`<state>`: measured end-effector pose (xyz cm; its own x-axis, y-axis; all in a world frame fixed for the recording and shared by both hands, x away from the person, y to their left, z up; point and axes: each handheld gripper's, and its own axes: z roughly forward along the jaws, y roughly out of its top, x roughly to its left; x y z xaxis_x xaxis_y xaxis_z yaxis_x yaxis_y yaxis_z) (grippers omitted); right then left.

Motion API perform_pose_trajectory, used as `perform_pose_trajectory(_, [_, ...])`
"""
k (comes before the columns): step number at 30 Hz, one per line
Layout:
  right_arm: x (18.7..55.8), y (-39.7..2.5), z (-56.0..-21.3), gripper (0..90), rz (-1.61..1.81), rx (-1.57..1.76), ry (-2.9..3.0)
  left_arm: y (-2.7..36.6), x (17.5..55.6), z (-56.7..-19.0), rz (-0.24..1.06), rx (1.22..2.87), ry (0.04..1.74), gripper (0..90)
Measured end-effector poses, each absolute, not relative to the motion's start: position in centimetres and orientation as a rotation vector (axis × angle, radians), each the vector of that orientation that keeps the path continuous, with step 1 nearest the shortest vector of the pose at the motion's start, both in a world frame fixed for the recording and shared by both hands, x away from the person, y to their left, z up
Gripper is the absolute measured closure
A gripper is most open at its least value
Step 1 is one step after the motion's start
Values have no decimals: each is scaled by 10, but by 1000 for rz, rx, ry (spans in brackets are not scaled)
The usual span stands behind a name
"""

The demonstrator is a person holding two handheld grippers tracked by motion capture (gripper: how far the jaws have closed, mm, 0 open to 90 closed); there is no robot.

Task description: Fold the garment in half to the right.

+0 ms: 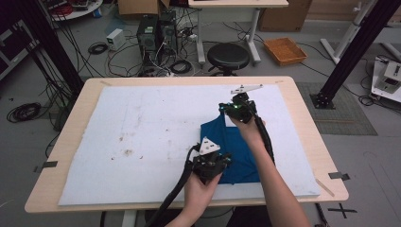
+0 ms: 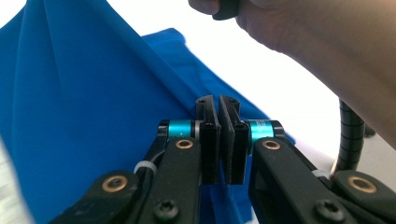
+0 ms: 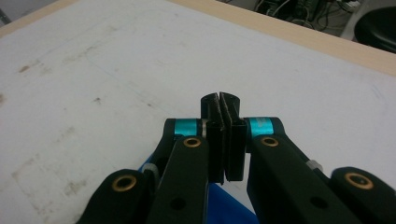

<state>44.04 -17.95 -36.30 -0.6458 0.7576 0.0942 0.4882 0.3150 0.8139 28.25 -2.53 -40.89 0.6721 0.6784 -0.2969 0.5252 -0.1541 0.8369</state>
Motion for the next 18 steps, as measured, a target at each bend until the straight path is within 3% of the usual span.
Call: perform_pose_trajectory(18, [441, -254, -389, 895, 1130, 1280, 2215, -91, 295, -430, 60, 1862, 943, 871])
